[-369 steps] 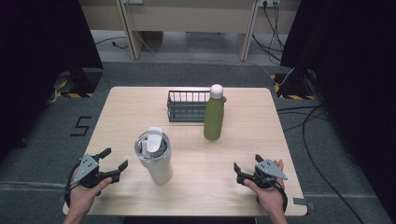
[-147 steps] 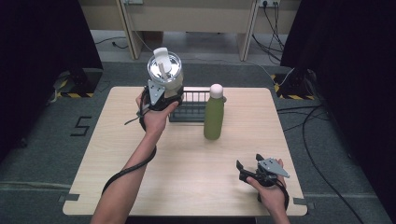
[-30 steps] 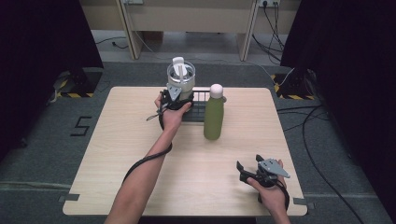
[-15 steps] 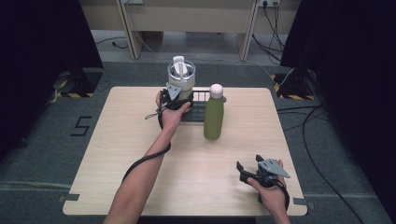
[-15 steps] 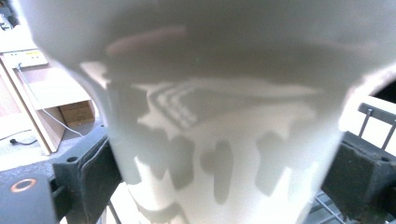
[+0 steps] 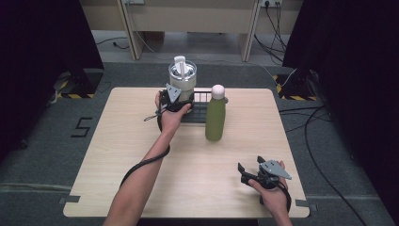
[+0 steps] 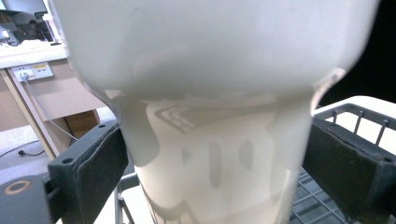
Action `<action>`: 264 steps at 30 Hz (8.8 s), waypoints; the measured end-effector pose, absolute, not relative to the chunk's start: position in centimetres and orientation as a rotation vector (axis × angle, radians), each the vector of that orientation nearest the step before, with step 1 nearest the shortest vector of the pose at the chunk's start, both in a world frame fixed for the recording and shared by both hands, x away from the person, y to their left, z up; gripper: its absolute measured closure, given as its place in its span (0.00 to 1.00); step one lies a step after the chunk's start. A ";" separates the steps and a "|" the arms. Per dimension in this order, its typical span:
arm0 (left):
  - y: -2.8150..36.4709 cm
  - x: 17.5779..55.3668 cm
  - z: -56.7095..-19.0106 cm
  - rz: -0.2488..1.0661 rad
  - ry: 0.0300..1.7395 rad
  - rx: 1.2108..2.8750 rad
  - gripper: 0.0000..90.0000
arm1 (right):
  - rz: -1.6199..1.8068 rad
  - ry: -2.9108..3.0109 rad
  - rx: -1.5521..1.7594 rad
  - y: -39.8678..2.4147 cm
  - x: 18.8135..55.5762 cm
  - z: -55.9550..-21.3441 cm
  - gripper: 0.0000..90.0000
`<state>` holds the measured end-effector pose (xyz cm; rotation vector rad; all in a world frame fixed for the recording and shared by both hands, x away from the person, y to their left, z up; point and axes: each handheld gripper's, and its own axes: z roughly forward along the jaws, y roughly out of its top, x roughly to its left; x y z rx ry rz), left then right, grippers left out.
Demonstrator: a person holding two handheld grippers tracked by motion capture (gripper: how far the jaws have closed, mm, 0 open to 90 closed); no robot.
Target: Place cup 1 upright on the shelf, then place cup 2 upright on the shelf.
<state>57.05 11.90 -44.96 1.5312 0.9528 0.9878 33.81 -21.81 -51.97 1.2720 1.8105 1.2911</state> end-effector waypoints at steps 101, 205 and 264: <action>23.9 42.8 -45.8 0.990 0.847 1.610 0.06 | 1.421 1.707 1.086 -15.5 41.1 -43.9 0.09; 26.1 40.9 -48.7 0.920 0.926 1.610 0.07 | 1.423 1.665 0.985 -10.0 48.3 -41.9 0.25; 26.2 41.1 -48.7 0.922 0.938 1.593 0.07 | 1.482 1.540 0.948 -10.1 49.3 -35.0 0.25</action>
